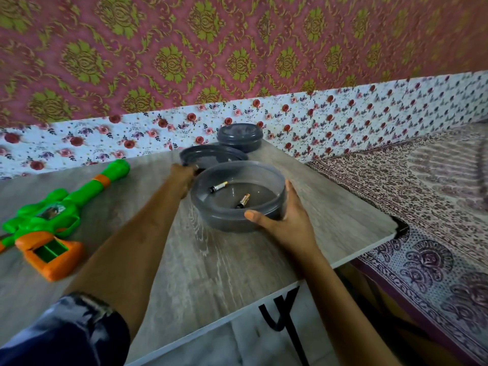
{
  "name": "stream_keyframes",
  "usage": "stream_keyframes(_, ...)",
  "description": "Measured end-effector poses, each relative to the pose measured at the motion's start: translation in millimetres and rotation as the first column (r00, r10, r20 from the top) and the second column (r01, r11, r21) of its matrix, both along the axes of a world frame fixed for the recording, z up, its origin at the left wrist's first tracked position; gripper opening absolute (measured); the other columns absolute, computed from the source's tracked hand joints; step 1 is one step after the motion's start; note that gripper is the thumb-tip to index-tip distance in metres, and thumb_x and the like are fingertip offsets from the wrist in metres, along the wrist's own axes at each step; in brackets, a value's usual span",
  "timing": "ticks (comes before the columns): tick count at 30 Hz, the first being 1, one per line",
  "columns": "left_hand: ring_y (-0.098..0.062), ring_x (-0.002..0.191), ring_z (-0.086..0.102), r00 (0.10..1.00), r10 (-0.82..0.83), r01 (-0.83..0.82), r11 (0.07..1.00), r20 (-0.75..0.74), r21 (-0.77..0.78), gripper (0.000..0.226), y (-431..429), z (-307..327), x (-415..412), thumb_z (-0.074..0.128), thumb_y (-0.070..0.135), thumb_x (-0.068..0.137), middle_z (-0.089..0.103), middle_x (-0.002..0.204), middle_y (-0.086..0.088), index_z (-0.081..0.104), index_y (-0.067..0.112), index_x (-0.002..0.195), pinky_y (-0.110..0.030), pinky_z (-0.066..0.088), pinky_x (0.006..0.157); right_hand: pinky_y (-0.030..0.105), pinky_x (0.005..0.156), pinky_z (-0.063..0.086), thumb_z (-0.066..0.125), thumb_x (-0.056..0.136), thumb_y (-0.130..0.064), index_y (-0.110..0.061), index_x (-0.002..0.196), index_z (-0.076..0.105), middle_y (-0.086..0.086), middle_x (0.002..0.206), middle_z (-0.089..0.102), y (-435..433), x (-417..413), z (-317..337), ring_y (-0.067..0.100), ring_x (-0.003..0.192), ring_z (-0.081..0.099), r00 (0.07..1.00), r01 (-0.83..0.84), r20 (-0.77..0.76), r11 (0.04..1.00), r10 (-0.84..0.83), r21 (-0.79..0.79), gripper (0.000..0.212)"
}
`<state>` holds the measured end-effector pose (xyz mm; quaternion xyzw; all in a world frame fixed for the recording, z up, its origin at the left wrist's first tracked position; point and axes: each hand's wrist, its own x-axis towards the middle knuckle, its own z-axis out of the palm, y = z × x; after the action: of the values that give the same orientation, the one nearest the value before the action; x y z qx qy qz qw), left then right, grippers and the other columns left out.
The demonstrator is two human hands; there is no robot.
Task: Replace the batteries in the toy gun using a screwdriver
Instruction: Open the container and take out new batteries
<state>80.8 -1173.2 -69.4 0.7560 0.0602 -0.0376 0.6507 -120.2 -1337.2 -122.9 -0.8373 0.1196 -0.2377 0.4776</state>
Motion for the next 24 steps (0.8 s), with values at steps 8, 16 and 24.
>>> stream_keyframes(8,-0.025,0.071,0.063,0.991,-0.089,0.037,0.903,0.103,0.428,0.008,16.7,5.0,-17.3,0.063,0.010,0.084,0.066,0.086,-0.016,0.063,0.002,0.083,-0.032,0.057,0.066,0.047,0.107,0.038,0.062,0.047,-0.084,-0.035,0.145,0.018,-0.004,0.151,0.030,3.4,-4.6,6.5,0.017,0.137,0.033,1.000,-0.009,-0.004,1.000,0.009,0.007,0.118)
stream_keyframes(16,-0.023,0.095,0.063,0.678,-0.718,0.109,0.310,0.158,0.944,0.019,-14.9,29.7,-61.2,0.060,0.012,0.087,0.069,0.105,-0.009,0.069,0.007,0.102,-0.032,0.049,0.083,0.031,0.093,0.048,0.063,0.085,-0.022,-0.013,0.108,0.066,0.002,0.113,0.066,9.3,-8.6,44.3,0.015,0.105,0.059,0.973,0.017,0.223,0.950,0.056,-0.313,0.024)
stream_keyframes(24,-0.027,0.113,0.054,0.730,-0.679,0.186,0.085,-0.079,0.979,0.033,-36.8,19.6,-51.2,0.050,0.025,0.094,0.058,0.126,-0.013,0.058,0.007,0.120,-0.033,0.042,0.090,0.024,0.074,0.044,0.060,0.086,-0.019,-0.010,0.109,0.068,0.008,0.109,0.067,13.9,33.3,108.2,0.021,0.094,0.061,0.762,-0.540,-0.636,0.658,0.119,-0.525,0.026)
